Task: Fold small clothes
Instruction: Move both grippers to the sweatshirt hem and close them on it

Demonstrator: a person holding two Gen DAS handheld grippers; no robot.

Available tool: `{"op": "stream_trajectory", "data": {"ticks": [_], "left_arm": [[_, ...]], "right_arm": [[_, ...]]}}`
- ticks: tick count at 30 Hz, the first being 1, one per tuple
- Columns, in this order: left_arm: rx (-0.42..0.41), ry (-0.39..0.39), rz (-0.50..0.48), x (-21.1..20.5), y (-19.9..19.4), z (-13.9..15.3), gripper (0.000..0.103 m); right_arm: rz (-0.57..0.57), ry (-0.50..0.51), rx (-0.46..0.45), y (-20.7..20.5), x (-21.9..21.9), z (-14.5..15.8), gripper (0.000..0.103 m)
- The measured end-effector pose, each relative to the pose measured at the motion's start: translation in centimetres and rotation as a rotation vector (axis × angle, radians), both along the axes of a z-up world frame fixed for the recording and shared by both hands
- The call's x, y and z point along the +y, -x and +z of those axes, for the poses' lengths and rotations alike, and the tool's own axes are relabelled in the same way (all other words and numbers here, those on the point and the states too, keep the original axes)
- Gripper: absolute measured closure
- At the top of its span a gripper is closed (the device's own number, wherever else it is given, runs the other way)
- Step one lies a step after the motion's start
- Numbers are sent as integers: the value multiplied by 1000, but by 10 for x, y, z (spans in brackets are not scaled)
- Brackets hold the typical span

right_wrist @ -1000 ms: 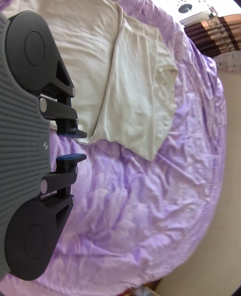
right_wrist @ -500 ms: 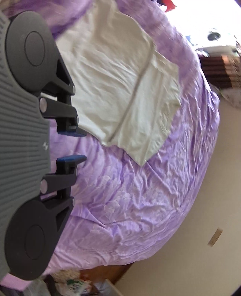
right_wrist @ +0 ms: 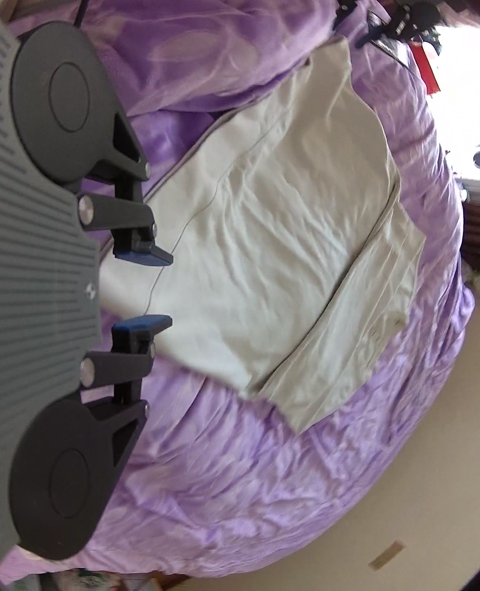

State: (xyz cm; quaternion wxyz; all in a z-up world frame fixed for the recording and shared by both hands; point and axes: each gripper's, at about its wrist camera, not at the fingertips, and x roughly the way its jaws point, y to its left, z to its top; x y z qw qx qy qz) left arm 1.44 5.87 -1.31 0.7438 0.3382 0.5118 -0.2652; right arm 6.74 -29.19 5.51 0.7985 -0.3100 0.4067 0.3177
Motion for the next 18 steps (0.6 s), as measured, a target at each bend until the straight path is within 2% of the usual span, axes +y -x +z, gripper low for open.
{"op": "stream_trajectory", "data": {"ticks": [4, 9, 11, 13, 14, 15, 16, 18], "left_arm": [[-62, -45, -26, -2, 5, -16, 45], [-133, -75, -39, -10, 4, -30, 45], [-134, -62, -12, -11, 0, -32, 51], [-132, -36, 26, -11, -2, -32, 73], [-138, -23, 40, -11, -2, -31, 79], [-146, -21, 51, -11, -1, -30, 92], [-158, -17, 63, -11, 0, -29, 97], [-176, 19, 111, -7, -2, -21, 99]], "right_arm": [[68, 30, -38, 11, 5, -18, 60], [140, 93, -79, 21, 3, -31, 60], [162, 116, -75, 24, 2, -35, 60], [187, 151, -76, 27, 2, -40, 59], [202, 171, -80, 29, 2, -43, 59], [216, 188, -88, 31, 3, -46, 58], [230, 203, -98, 34, 3, -49, 57], [256, 228, -113, 37, 4, -54, 57]]}}
